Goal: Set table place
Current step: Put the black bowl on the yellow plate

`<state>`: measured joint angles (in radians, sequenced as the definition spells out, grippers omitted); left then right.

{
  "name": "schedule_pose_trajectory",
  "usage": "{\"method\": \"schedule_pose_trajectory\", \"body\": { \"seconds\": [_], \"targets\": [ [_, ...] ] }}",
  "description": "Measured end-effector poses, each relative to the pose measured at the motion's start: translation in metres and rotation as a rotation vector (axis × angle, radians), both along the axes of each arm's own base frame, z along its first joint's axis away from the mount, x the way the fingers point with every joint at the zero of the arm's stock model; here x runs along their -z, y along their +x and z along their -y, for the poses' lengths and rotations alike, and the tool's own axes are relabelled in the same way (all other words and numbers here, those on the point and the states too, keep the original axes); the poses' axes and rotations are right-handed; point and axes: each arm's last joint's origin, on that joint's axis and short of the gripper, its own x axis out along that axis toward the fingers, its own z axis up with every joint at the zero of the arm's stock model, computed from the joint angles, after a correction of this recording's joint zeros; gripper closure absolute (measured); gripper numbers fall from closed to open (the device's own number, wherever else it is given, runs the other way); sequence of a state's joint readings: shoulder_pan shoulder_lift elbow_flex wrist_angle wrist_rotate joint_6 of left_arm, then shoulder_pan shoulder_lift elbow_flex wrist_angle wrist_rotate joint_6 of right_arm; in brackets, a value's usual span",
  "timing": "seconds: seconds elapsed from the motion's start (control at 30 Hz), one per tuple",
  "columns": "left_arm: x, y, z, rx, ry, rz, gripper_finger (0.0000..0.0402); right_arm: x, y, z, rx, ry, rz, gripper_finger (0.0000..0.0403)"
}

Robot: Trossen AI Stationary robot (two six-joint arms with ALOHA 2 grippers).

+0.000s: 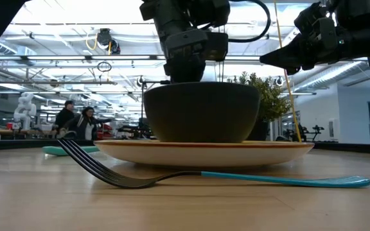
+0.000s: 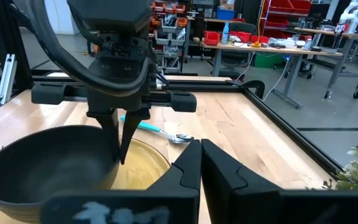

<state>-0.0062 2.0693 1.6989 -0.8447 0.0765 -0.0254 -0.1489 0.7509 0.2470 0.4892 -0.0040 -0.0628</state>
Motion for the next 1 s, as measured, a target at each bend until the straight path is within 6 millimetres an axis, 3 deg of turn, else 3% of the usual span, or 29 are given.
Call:
{"method": "schedule_pose_trajectory", "body": {
  "seconds": [1.0],
  "targets": [
    [-0.0007,0.0027,0.0027,-0.020,0.044,0.030,0.0398,0.0000,0.0000,-0.0001,0.000,0.000,0.000,0.0403]
  ]
}}
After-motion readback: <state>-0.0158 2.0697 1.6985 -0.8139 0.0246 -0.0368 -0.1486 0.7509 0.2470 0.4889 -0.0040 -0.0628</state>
